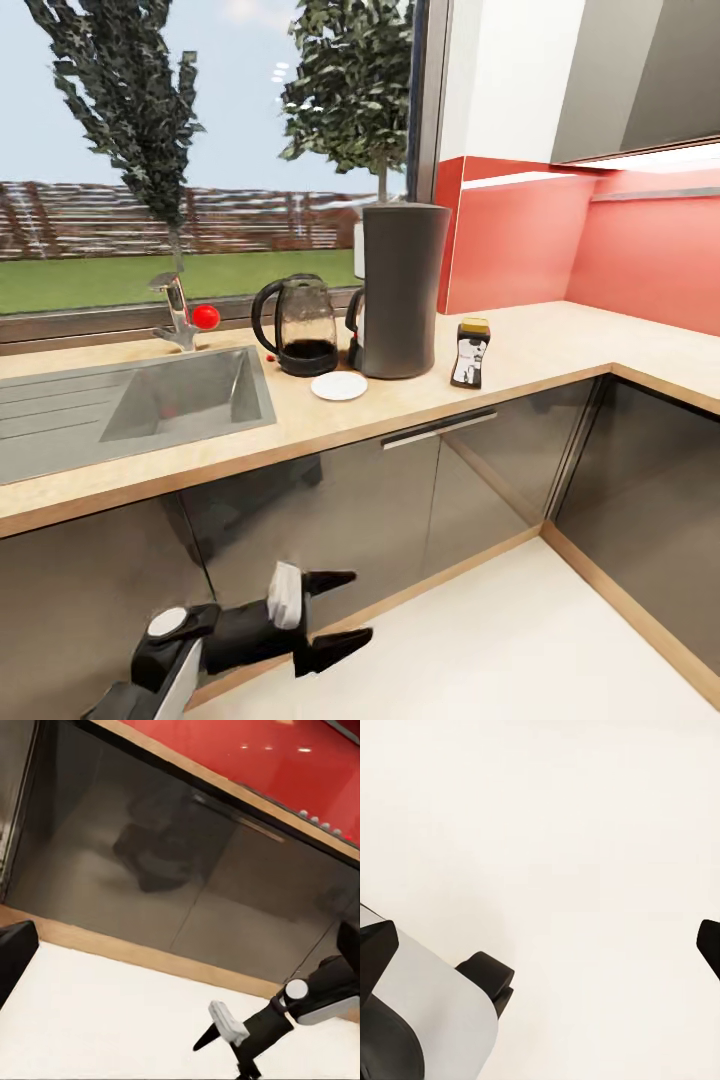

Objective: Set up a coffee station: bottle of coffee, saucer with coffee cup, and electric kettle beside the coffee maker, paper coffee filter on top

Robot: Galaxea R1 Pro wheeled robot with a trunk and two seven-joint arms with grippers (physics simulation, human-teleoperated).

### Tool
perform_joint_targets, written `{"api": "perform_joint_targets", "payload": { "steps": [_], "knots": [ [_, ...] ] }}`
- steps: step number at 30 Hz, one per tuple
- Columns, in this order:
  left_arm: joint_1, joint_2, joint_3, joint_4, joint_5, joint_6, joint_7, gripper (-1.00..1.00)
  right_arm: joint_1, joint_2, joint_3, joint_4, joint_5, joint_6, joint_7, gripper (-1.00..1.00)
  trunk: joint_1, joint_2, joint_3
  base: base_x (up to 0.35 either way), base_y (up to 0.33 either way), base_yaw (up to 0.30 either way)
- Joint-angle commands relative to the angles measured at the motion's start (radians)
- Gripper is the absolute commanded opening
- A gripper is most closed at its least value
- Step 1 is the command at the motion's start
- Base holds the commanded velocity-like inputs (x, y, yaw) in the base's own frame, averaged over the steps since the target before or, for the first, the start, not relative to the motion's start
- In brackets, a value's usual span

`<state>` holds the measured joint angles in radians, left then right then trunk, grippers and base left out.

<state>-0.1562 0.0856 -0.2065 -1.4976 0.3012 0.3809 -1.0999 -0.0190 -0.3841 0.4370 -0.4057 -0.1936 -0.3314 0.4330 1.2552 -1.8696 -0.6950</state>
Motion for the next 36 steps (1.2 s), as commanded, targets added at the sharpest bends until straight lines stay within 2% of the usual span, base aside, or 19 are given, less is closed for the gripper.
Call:
{"api": "perform_joint_targets", "payload": {
  "steps": [1,5,6,7,8,9,10,11,12,14,15,16,19,22,27,36],
  "knots": [
    [0.024,0.014,-0.005,0.022,0.009,-0.025,-0.001,1.0,-0.001,-0.001,0.006,0.001,-0.01,-0.002,0.003,1.0,0.0,0.0,-0.001,0.0,0.0,0.0],
    [0.109,0.053,-0.012,0.144,0.011,-0.161,-0.028,1.0,-0.001,-0.001,0.006,0.001,-0.01,-0.003,0.002,1.0,0.0,0.0,-0.001,0.0,0.0,0.0],
    [0.141,0.063,-0.013,0.239,0.012,-0.241,-0.062,1.0,-0.001,-0.001,0.006,0.001,-0.01,-0.003,0.002,1.0,0.0,0.0,-0.001,0.0,0.0,0.0],
    [0.171,0.073,0.0,0.427,0.012,-0.37,-0.132,1.0,-0.001,-0.001,0.006,0.001,-0.01,-0.003,0.001,1.0,0.0,0.0,-0.001,0.0,0.0,0.0],
    [0.186,0.079,0.059,0.599,0.011,-0.459,-0.205,1.0,-0.001,0.0,0.007,0.001,-0.01,-0.004,0.002,1.0,0.0,0.0,-0.001,0.0,0.0,0.0],
    [0.189,0.081,0.087,0.645,0.011,-0.479,-0.229,1.0,-0.001,0.0,0.007,0.001,-0.009,-0.004,0.002,1.0,0.0,0.0,-0.001,0.0,0.0,0.0],
    [0.194,0.086,0.15,0.725,0.008,-0.51,-0.274,1.0,-0.001,0.0,0.007,0.001,-0.01,-0.004,0.002,1.0,0.0,0.0,-0.001,0.0,0.0,0.0],
    [0.196,0.092,0.187,0.769,0.007,-0.523,-0.292,1.0,-0.001,0.001,0.007,0.001,-0.01,-0.004,0.001,1.0,0.0,0.0,-0.001,0.0,0.0,0.0],
    [0.198,0.102,0.246,0.843,0.005,-0.542,-0.318,1.0,-0.001,0.001,0.007,0.001,-0.011,-0.003,0.001,1.0,0.0,0.0,-0.001,0.0,0.0,0.0],
    [0.199,0.115,0.294,0.902,0.005,-0.555,-0.335,1.0,-0.001,0.001,0.006,0.001,-0.011,-0.003,0.0,1.0,0.0,0.0,-0.001,0.0,0.0,0.0],
    [0.201,0.14,0.362,0.981,0.004,-0.569,-0.351,1.0,-0.001,0.001,0.005,0.001,-0.012,-0.003,-0.002,1.0,0.0,0.0,-0.001,0.0,0.0,0.0],
    [0.202,0.152,0.397,1.021,0.004,-0.573,-0.355,1.0,-0.001,0.001,0.003,0.005,-0.013,-0.003,-0.005,1.0,0.0,0.0,-0.001,0.0,0.0,0.0],
    [0.202,0.155,0.409,1.034,0.004,-0.572,-0.342,1.0,-0.001,0.001,0.001,0.02,-0.013,-0.004,-0.006,1.0,0.0,0.0,-0.001,0.0,0.0,0.0],
    [0.202,0.156,0.416,1.046,0.005,-0.569,-0.281,1.0,-0.001,0.0,-0.01,0.034,-0.015,-0.003,-0.006,1.0,0.0,0.0,-0.001,0.0,0.0,0.0],
    [0.202,0.156,0.416,1.081,0.007,-0.568,-0.23,1.0,-0.001,0.001,-0.031,0.037,-0.015,-0.002,-0.003,1.0,0.0,0.0,-0.001,0.0,0.0,0.0],
    [0.202,0.155,0.417,1.092,0.007,-0.568,-0.215,1.0,-0.001,0.004,-0.036,0.036,-0.015,0.0,0.001,1.0,0.0,0.0,-0.001,0.0,0.0,0.0]
  ]
}}
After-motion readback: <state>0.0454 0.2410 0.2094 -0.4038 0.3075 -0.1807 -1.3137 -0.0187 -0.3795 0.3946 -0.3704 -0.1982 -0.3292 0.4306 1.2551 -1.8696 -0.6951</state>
